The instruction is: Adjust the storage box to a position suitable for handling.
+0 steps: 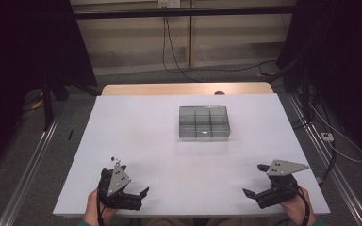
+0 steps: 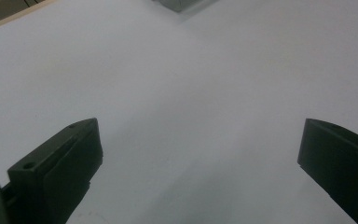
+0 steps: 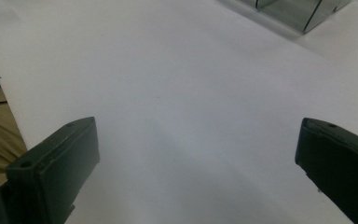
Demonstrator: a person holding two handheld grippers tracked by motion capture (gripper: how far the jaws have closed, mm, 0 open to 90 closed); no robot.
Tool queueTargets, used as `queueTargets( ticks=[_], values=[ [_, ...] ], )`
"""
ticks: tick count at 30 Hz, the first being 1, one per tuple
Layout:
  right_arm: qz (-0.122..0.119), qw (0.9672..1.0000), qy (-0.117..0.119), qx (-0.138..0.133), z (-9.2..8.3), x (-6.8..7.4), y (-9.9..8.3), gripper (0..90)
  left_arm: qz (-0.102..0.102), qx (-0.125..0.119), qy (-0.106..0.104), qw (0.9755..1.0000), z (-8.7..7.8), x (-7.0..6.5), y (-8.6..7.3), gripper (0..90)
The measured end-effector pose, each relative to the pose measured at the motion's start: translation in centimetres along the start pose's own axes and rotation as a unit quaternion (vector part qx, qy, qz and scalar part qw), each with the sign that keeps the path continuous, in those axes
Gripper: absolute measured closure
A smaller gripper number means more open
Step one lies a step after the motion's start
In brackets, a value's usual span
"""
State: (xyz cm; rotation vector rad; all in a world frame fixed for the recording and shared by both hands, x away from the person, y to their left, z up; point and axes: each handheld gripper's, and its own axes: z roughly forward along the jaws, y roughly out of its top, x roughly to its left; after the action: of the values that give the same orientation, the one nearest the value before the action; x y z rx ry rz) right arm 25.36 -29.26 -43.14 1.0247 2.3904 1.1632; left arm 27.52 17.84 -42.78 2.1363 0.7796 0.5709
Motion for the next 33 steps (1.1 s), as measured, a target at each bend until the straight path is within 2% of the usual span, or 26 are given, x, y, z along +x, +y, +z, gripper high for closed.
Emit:
queueTargets(
  ticks=[12, 20, 33],
  values=[
    [-0.007, 0.9999, -0.006, 0.005, 0.7, -0.4, 0.5, 0.0, 0.011, 0.007, -0.004, 0.9999, 0.3, 0.0, 0.0, 0.0],
    [-0.002, 0.9999, -0.001, 0.012, 1.6, -1.0, 1.1, 0.0, 0.013, 0.009, -0.008, 0.9998, 0.3, -0.2, 0.0, 0.0],
    [0.014, 0.9997, -0.004, 0.021, 3.4, -2.9, 2.5, 0.0, 0.009, 0.006, -0.008, 0.9999, 0.4, -0.2, 0.0, 0.0]
  ],
)
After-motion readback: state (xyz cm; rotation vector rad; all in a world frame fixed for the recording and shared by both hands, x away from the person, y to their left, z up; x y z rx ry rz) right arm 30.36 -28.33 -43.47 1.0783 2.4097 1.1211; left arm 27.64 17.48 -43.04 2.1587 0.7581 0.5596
